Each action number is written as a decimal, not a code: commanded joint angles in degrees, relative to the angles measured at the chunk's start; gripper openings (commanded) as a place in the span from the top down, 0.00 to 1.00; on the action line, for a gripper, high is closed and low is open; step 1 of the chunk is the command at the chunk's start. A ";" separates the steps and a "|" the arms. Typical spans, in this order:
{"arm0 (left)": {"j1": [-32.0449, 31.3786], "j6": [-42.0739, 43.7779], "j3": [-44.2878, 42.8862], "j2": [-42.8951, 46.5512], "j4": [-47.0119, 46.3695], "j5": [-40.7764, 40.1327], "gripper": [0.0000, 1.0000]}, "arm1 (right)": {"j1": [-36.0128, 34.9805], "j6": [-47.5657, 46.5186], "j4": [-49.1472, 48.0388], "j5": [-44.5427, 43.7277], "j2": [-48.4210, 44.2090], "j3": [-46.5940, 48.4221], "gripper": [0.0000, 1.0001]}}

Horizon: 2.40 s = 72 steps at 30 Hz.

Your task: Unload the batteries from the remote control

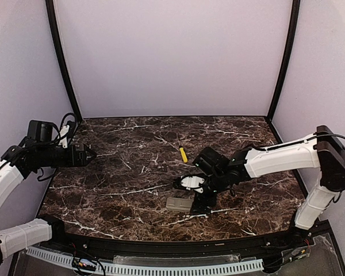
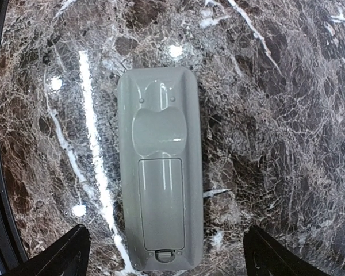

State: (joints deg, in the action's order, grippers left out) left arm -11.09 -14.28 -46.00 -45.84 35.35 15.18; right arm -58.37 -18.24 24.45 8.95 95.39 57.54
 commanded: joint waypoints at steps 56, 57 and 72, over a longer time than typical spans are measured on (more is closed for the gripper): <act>-0.30 1.01 -3.86 -2.28 4.54 5.12 0.02 | -0.73 -2.36 -3.50 -6.74 -1.97 -0.61 0.96; -0.27 1.10 -4.81 -2.37 5.38 5.26 0.02 | -0.76 -2.40 -3.65 -7.09 -2.47 -0.30 0.96; -0.28 -1.09 -8.06 -4.18 4.79 24.57 0.01 | -2.19 -5.77 -5.85 -8.77 -9.25 7.05 1.00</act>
State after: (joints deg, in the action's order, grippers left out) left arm -11.16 -14.02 -53.17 -49.41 40.27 30.92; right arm -59.42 -22.63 21.65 0.95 89.67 63.07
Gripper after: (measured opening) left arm 0.985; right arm 0.474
